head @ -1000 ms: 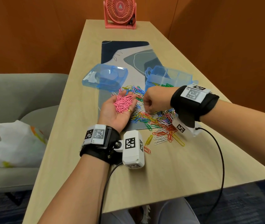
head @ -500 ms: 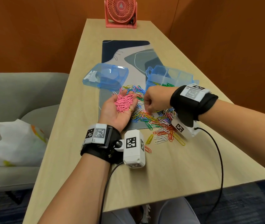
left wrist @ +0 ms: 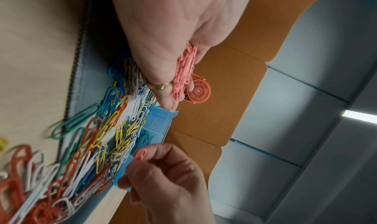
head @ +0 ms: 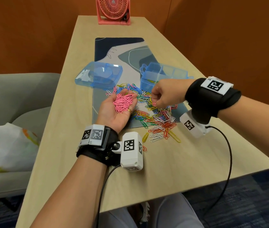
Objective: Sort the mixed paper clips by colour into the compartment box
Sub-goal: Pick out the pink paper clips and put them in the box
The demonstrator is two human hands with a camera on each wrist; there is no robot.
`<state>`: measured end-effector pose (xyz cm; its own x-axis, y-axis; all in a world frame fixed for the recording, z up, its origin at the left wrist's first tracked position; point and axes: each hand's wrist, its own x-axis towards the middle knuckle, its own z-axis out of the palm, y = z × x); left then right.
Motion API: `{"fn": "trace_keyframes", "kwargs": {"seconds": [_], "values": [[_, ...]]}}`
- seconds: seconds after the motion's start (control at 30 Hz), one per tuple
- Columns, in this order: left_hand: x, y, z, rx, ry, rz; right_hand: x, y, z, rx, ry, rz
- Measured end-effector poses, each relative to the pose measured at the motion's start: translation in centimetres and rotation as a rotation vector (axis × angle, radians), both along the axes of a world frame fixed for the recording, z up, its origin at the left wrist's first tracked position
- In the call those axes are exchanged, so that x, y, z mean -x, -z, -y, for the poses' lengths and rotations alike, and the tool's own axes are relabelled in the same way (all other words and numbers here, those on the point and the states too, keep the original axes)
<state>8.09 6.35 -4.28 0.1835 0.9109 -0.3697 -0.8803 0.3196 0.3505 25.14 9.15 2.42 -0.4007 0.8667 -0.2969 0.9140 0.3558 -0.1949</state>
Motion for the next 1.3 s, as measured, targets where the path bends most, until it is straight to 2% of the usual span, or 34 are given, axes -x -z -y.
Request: {"fn": "trace_keyframes", "kwargs": {"seconds": [0.17, 0.4, 0.53, 0.67, 1.03, 1.3], "values": [[0.0, -0.1, 0.2, -0.013, 0.0, 0.003, -0.5, 0.3, 0.1, 0.118, -0.031, 0.075], [0.0, 0.1, 0.2, -0.014, 0.007, -0.009, 0.3, 1.3, -0.1, 0.033, -0.014, -0.135], [0.0, 0.1, 0.1, -0.003, 0.005, -0.02, -0.4, 0.6, -0.4, -0.039, 0.029, -0.034], [-0.1, 0.0, 0.2, 0.0, 0.0, -0.018, -0.7, 0.6, -0.5, -0.02, 0.038, 0.048], [0.0, 0.1, 0.2, -0.003, -0.001, -0.001, 0.1, 1.8, -0.9, -0.061, -0.032, 0.127], [0.1, 0.1, 0.2, -0.005, -0.002, 0.015, -0.4, 1.9, -0.8, -0.038, -0.016, 0.088]]}}
